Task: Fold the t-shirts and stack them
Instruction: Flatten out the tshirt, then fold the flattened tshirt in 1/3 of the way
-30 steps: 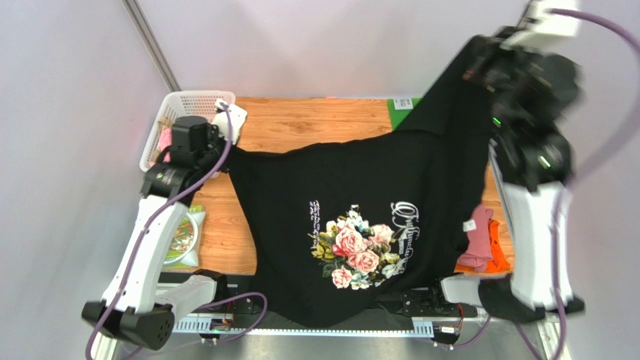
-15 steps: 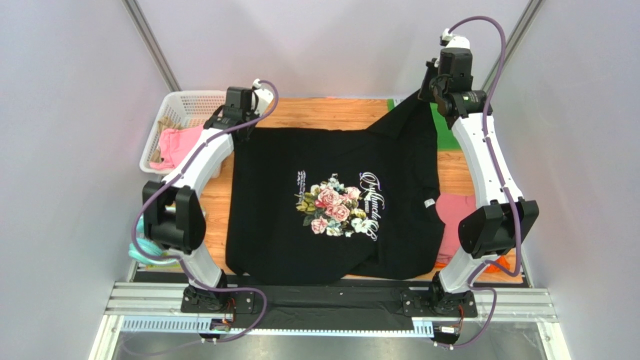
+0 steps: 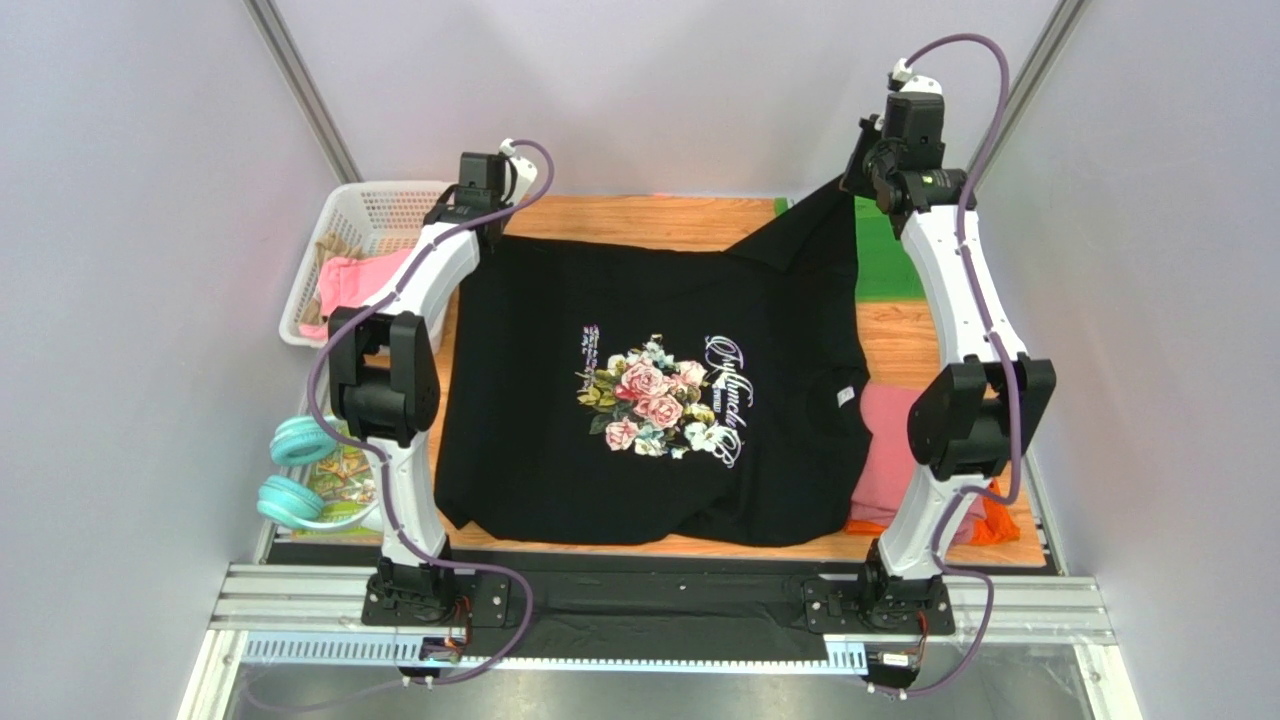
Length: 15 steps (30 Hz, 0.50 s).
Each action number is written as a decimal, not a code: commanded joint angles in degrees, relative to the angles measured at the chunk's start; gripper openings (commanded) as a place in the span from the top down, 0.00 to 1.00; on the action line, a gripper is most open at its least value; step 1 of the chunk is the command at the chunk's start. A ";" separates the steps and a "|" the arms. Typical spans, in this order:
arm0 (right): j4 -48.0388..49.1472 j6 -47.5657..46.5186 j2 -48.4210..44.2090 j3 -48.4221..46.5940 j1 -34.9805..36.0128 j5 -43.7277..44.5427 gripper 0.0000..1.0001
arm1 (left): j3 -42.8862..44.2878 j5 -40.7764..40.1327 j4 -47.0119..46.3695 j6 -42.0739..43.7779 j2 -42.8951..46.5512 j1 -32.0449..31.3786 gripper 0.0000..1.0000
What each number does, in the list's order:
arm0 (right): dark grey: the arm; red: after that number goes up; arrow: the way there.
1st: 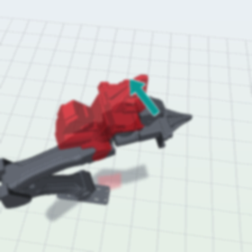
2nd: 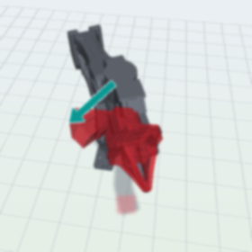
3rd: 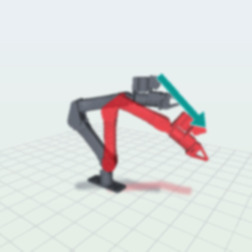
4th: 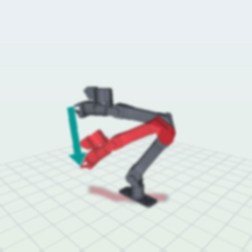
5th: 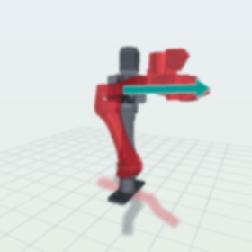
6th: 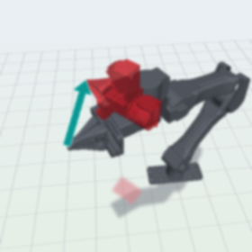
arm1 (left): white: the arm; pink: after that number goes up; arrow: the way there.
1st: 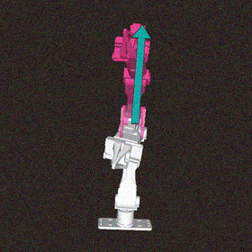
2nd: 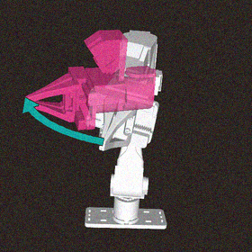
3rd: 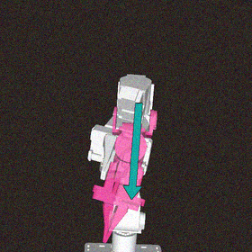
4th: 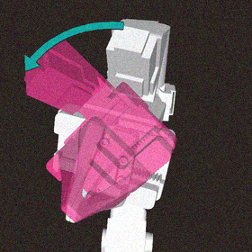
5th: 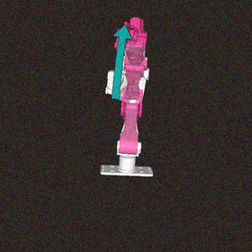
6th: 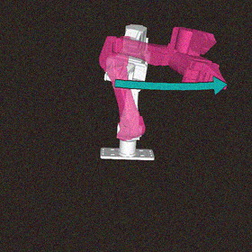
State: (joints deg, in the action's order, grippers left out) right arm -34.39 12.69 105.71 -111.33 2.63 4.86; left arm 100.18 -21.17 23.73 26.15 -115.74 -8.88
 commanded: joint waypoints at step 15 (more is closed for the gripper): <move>2.22 7.79 17.60 -23.15 -4.48 -11.89 1.00 | 21.73 -3.09 1.33 1.89 -14.43 0.36 1.00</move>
State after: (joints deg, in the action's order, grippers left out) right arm -34.87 17.89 122.93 -130.91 -0.82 -3.42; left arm 120.18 -22.46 25.45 26.87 -130.43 -8.95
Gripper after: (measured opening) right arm 0.008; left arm 0.006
